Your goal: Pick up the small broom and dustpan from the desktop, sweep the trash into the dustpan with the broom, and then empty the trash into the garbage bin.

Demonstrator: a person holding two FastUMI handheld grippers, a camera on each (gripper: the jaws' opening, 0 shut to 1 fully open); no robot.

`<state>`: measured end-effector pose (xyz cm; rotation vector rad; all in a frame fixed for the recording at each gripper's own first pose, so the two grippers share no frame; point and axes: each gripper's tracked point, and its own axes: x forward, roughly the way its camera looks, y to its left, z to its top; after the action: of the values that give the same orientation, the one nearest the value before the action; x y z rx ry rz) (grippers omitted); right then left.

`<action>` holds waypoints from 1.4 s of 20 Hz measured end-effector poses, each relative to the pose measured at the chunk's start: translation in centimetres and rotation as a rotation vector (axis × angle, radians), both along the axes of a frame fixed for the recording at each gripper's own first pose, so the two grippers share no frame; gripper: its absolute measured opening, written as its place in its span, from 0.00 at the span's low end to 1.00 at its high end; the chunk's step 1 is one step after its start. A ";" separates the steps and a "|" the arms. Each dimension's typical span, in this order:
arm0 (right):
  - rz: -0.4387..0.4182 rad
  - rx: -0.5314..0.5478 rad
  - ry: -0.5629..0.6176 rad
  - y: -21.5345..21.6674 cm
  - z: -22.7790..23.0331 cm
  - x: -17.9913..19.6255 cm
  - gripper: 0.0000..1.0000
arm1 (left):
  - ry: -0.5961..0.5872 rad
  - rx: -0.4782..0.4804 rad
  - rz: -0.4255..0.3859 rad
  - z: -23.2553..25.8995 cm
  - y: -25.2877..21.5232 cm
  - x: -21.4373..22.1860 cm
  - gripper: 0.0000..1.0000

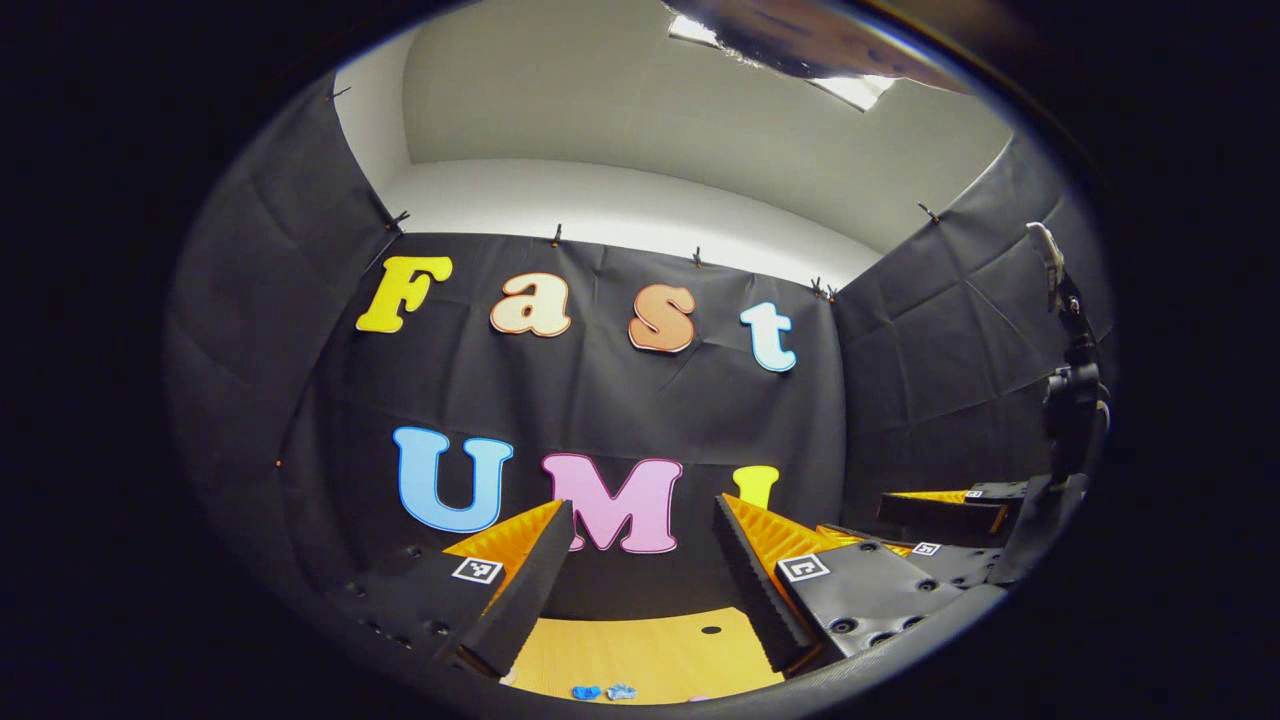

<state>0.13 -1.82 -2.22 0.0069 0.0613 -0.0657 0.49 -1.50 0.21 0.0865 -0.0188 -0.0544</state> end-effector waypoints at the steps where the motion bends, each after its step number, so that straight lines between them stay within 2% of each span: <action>1: -0.014 -0.001 -0.009 -0.3 0.3 -0.2 0.96 | 0.006 0.002 0.002 -0.1 0.0 -0.1 0.82; 6: -0.048 -0.015 -0.037 -0.6 1.5 -1.0 0.96 | 0.027 0.008 0.019 -0.7 0.3 -0.7 0.82; 14: -0.021 -0.028 0.007 0.7 0.5 -1.6 0.96 | 0.068 0.016 0.058 -1.8 1.4 -2.2 0.82; 16: 0.001 -0.024 0.031 1.4 -0.5 -1.6 0.97 | 0.087 -0.019 0.026 -3.4 1.1 -2.2 0.82; 17: 0.023 -0.014 0.055 1.9 -1.5 -1.5 0.96 | 0.138 -0.039 0.004 -5.3 0.6 -2.3 0.82; 20: 0.094 0.009 0.169 3.0 -6.1 -1.3 0.97 | 0.366 -0.048 0.053 -12.1 2.2 -2.7 0.82; 23: 0.160 0.089 0.339 3.7 -12.5 -1.1 0.97 | 0.602 -0.127 0.087 -18.5 2.7 -3.2 0.82; 25: 0.178 0.142 0.469 3.5 -17.0 -0.9 0.98 | 0.812 -0.214 0.121 -23.5 2.6 -3.6 0.83; 26: 0.177 0.159 0.541 3.2 -19.5 -1.1 0.98 | 0.953 -0.253 0.128 -26.6 1.7 -4.7 0.83; 27: 0.170 0.168 0.610 3.0 -22.2 -1.0 0.95 | 1.082 -0.297 0.130 -28.3 0.9 -5.8 0.83; 28: 0.159 0.192 0.698 2.6 -24.8 -1.5 0.98 | 1.179 -0.332 0.117 -30.3 0.1 -6.7 0.83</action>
<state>-1.33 0.74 -27.05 0.1710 0.7651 0.1002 -6.22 -1.43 -30.10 -0.2864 1.1516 0.0217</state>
